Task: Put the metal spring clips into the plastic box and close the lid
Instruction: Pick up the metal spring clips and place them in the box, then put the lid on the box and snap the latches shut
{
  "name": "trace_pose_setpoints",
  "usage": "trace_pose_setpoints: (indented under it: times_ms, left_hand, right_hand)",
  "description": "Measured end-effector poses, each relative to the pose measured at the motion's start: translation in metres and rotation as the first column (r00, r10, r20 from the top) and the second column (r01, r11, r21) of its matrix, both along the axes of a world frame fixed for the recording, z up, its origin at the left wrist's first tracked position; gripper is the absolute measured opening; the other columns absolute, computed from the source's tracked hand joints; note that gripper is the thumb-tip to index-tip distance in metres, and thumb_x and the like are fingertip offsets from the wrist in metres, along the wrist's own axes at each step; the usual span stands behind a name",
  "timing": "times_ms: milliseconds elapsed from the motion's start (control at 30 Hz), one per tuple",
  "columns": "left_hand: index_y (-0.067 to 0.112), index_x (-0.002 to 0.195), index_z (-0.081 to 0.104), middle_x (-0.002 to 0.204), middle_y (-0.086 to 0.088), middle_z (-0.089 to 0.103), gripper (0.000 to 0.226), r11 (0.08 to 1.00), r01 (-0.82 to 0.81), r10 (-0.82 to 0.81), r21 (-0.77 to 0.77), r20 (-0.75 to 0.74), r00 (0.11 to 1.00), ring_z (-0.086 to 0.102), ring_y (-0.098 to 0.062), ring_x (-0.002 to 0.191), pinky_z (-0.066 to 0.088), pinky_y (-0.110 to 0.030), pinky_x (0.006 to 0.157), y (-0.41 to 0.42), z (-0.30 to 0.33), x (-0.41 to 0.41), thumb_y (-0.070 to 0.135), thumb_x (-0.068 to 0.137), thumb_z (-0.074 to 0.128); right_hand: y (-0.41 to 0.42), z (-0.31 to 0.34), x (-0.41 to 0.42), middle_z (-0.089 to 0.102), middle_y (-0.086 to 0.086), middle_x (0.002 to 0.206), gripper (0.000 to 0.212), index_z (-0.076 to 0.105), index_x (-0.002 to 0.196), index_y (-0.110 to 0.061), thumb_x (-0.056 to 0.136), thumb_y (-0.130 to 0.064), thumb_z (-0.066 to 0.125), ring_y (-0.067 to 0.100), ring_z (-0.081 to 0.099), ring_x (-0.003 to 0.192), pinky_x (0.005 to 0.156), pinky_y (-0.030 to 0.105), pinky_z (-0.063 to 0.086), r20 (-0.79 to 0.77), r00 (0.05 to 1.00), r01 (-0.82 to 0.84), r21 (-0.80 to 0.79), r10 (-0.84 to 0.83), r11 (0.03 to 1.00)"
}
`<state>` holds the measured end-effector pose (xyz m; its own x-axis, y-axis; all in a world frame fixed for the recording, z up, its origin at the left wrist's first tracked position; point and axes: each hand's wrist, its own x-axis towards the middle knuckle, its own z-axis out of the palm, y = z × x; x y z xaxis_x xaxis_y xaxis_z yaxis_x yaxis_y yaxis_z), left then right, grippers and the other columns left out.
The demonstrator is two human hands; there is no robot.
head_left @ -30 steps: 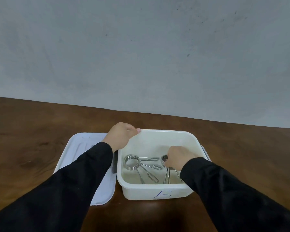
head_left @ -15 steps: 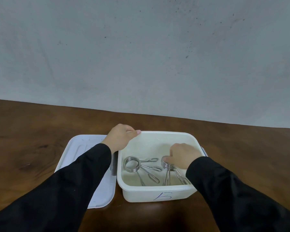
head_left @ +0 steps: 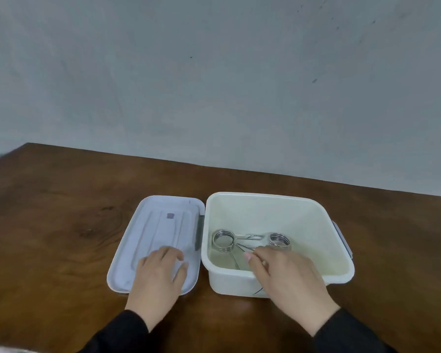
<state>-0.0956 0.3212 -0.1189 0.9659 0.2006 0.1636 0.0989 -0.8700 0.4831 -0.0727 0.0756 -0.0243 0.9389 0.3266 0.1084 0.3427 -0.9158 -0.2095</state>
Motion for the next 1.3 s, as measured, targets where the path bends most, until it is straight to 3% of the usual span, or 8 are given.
trace_pose_setpoints:
  times_ms: [133,333,533,633,767,867,1067,1300]
  left_hand:
    - [0.037,0.100,0.063,0.130,0.016,0.061,0.020,0.972,0.146,-0.127,0.187,-0.108,0.986,0.056,-0.008,0.122,0.033,-0.035,0.112,0.001,-0.030,-0.031,0.051,0.091,0.053]
    - [0.027,0.093,0.071,0.130,0.002,0.068,0.052,0.964,0.114,-0.116,0.240,-0.007,0.993,0.063,-0.019,0.121,0.039,-0.038,0.109,-0.004,-0.019,-0.040,0.048,0.099,0.023]
    - [0.009,0.125,0.061,0.110,0.000,0.065,0.026,0.890,-0.185,0.339,-0.416,0.334,0.880,0.060,-0.021,0.100,0.048,-0.031,0.089,-0.006,0.071,-0.045,0.010,0.102,0.048]
    - [0.026,0.102,0.051,0.082,0.014,0.052,0.015,0.902,-0.121,0.353,-0.414,0.547,0.759,0.055,-0.003,0.069,0.043,-0.011,0.060,-0.010,0.137,-0.043,0.013,0.104,0.044]
    - [0.039,0.088,0.040,0.076,0.014,0.043,0.027,0.886,0.059,0.313,-0.459,0.688,0.654,0.046,0.008,0.064,0.037,-0.011,0.058,-0.028,0.208,-0.033,0.020,0.107,0.034]
    - [0.034,0.079,0.044,0.075,0.015,0.044,0.029,0.805,0.164,0.288,-0.571,0.617,0.733,0.041,0.001,0.065,0.037,-0.015,0.057,-0.047,0.231,-0.014,0.030,0.106,0.034]
    - [0.019,0.112,0.067,0.109,0.000,0.072,0.031,0.495,0.049,0.228,-0.868,0.184,0.956,0.069,-0.021,0.095,0.053,-0.038,0.075,-0.062,0.205,0.037,0.043,0.094,0.060]
    - [0.019,0.114,0.069,0.101,0.003,0.073,0.024,0.782,-0.096,0.121,-0.616,-0.001,0.993,0.068,-0.023,0.096,0.057,-0.048,0.088,-0.070,0.141,0.063,0.031,0.096,0.059]
  right_hand:
    - [-0.001,-0.004,0.000,0.045,-0.005,0.059,0.051,0.044,0.069,-0.024,0.092,-0.061,0.017,0.018,0.040,0.061,0.059,0.034,0.038,0.038,0.999,-0.005,-0.031,0.006,0.999]
    - [-0.003,-0.004,0.002,0.055,-0.005,0.061,0.051,0.060,0.078,-0.023,0.100,-0.056,0.028,0.019,0.051,0.064,0.058,0.034,0.036,0.016,1.000,-0.009,-0.010,0.009,1.000]
    - [-0.005,-0.004,0.002,0.068,-0.011,0.085,0.036,0.067,0.098,-0.031,0.098,-0.054,0.039,0.012,0.058,0.077,0.067,0.032,0.046,-0.019,1.000,-0.001,0.162,0.004,0.987]
    - [-0.012,0.009,0.005,0.061,-0.017,0.117,0.028,0.060,0.123,-0.035,0.098,-0.044,0.051,0.004,0.059,0.106,0.089,0.028,0.051,-0.041,0.999,0.015,0.564,0.009,0.825]
    - [-0.040,0.042,0.019,0.029,-0.016,0.157,0.063,0.023,0.153,-0.036,0.098,-0.044,0.053,0.001,0.031,0.141,0.113,0.028,0.030,0.043,0.993,0.038,0.768,-0.110,0.639]
    - [-0.066,0.060,0.031,0.032,-0.012,0.158,0.070,0.013,0.155,-0.037,0.098,-0.044,0.053,0.003,0.037,0.139,0.111,0.030,0.034,-0.040,0.997,0.066,0.866,-0.062,0.496]
    - [-0.107,0.060,0.029,0.068,-0.019,0.103,0.038,0.054,0.136,-0.036,0.098,-0.032,0.060,0.008,0.067,0.097,0.082,0.037,0.059,-0.209,0.960,0.268,0.879,-0.186,0.395]
    - [-0.122,0.035,0.040,0.068,-0.005,0.092,0.019,0.073,0.107,-0.017,0.096,-0.028,0.063,0.015,0.064,0.084,0.075,0.037,0.059,-0.279,0.909,0.416,0.661,-0.310,0.625]
